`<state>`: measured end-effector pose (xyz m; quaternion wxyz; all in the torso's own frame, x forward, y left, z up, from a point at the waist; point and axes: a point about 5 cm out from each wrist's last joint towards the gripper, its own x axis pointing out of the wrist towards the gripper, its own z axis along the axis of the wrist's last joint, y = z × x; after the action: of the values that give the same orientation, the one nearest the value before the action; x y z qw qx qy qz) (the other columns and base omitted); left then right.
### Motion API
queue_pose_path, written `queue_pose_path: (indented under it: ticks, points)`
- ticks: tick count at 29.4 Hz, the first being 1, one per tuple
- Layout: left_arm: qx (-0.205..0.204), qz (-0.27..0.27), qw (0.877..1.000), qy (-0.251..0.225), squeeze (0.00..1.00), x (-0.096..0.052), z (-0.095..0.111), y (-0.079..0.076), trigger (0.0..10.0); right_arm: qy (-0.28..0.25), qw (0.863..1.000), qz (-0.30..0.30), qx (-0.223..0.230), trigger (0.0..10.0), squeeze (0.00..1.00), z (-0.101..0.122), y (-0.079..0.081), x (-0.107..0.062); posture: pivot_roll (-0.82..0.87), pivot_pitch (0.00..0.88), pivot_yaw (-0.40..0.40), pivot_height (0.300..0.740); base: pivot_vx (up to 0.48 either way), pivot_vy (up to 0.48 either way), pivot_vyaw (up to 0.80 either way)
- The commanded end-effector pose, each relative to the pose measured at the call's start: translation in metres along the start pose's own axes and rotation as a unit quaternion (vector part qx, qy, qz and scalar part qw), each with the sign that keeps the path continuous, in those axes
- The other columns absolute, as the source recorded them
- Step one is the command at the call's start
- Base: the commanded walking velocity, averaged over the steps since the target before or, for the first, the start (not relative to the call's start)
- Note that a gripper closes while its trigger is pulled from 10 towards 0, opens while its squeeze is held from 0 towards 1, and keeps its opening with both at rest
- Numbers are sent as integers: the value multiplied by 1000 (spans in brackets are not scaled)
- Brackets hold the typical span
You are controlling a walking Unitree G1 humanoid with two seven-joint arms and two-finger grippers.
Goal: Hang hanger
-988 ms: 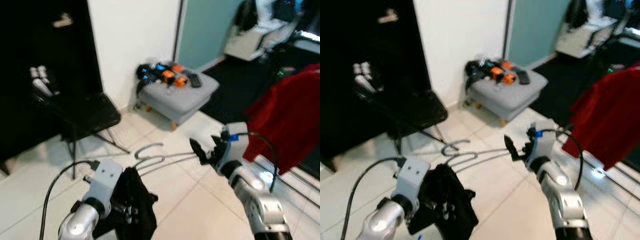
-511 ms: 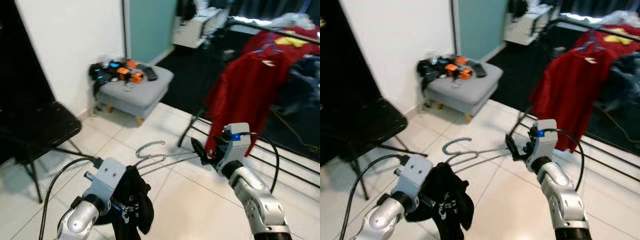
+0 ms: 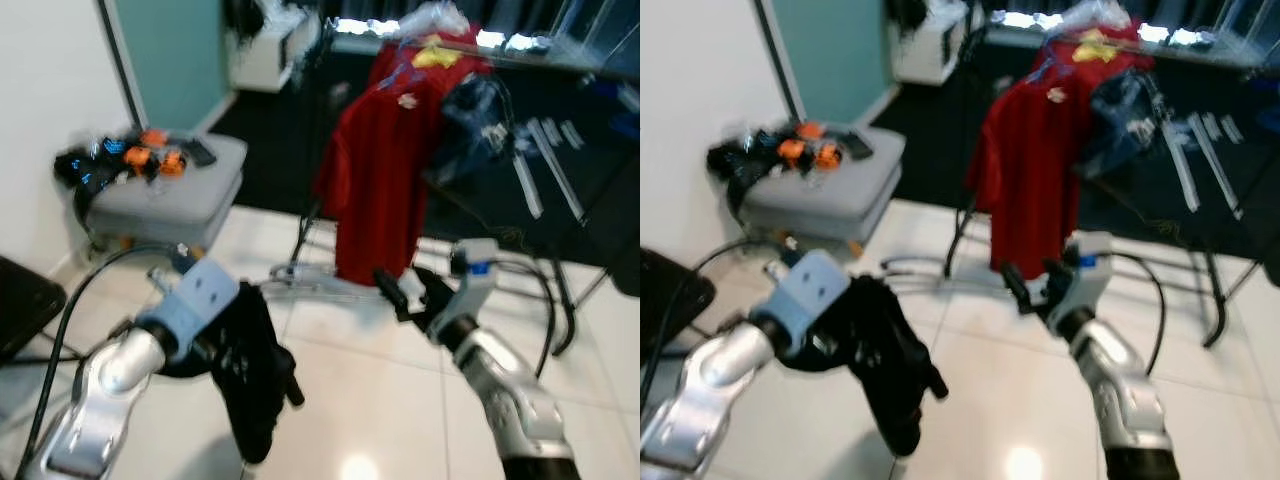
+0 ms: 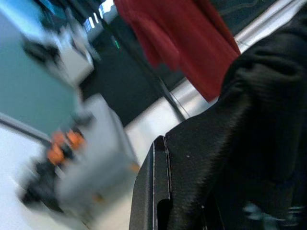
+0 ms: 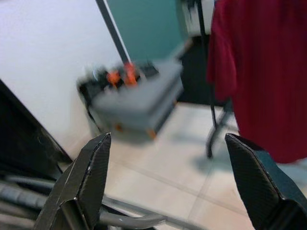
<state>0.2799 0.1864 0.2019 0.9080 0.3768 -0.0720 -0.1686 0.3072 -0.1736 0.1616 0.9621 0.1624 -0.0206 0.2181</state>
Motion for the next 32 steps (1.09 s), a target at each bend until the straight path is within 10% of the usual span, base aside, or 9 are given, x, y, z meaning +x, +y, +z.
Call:
queue_pose_path:
  ticks: [1, 7, 18, 32]
  points:
    - [40, 31, 998, -31, 0, -2, 13, 24, 10000, -6, 999, 26, 44, 10000, 0, -1, 3, -2, -64, 64, -22, 740, 0, 0, 0]
    - [95, 2, 995, -8, 0, -4, 8, 29, 10000, -87, 983, 100, 125, 10000, 0, 30, 13, -5, -68, 68, -12, 740, 0, 0, 0]
    - [98, -119, 988, 12, 0, -1, -2, -30, 10000, -47, 984, 166, 47, 10000, 0, 31, 33, -2, -64, 74, -17, 740, 0, 0, 0]
    - [101, -35, 994, 9, 0, 0, 5, 29, 10000, 43, 938, 338, 65, 10000, 0, 19, 46, -44, -64, 80, -15, 740, 0, 0, 0]
